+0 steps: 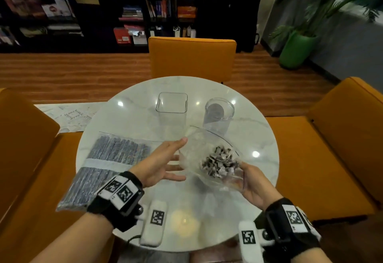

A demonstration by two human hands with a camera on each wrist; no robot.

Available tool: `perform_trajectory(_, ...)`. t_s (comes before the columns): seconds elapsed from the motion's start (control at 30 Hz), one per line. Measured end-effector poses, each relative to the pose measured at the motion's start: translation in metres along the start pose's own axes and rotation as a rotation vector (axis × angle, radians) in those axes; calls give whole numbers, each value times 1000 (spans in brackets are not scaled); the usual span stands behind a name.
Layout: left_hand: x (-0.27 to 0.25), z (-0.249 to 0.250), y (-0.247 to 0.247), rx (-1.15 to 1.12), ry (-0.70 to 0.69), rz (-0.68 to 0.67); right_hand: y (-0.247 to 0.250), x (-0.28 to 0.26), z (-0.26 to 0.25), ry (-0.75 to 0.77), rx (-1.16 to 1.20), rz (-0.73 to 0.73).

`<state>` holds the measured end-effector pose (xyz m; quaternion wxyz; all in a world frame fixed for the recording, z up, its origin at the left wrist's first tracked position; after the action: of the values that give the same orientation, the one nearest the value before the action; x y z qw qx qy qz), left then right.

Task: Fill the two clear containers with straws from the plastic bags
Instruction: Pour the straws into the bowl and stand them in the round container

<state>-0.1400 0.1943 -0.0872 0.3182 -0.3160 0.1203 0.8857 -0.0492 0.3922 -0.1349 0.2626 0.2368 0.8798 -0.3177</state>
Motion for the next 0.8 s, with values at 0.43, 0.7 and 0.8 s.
perform_trajectory(0.43, 14, -20, 41, 519, -172, 354, -6, 15, 14, 0, -24, 61)
perform_trajectory(0.7, 36, 5, -8, 705, -494, -37, -51, 28, 27, 67, -395, -133)
perform_trajectory(0.8, 46, -6, -1, 659, -455, 44, -55, 27, 27, 96, -460, -70)
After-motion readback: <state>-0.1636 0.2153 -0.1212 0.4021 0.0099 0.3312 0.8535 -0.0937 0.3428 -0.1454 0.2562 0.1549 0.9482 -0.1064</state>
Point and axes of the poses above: each hand's wrist, its own x-axis towards the middle knuckle, its own y-axis out of the back of the hand, z = x × y, the point moved 8 cm from there along x, towards the middle knuckle, and after that the axes turned 14 degrees about x, right-handed, at the moved point
